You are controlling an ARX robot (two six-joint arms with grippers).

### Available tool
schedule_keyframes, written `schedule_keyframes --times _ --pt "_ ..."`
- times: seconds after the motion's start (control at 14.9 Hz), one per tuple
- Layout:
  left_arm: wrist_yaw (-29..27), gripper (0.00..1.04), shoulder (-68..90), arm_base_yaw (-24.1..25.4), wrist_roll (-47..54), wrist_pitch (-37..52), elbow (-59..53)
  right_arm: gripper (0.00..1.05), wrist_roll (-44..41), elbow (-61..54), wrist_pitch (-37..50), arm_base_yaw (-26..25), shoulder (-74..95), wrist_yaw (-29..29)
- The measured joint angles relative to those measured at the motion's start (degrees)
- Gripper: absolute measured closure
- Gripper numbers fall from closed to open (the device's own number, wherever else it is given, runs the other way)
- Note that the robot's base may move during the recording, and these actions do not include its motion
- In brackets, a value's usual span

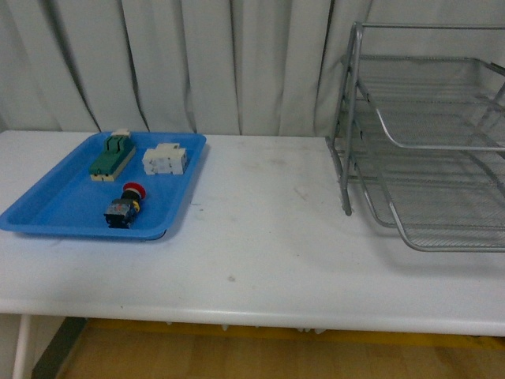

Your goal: Place button on rack with both arms

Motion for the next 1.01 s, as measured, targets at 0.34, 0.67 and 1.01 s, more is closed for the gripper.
schedule_keyframes --times 0.34,0.67,1.01 --pt "2.95 0.07 65.7 0.7 8.26 7.23 35.67 0.06 0.0 0.0 -0.02 0.0 0.0 0.0" --pt "3.39 0.07 88.19 4.7 11.06 -4.87 58.23 0.06 0.0 0.0 -0.02 0.0 0.0 0.0" --pt "4.17 0.07 95.69 6.75 13.27 -7.5 62.77 0.06 0.0 0.0 -0.02 0.0 0.0 0.0"
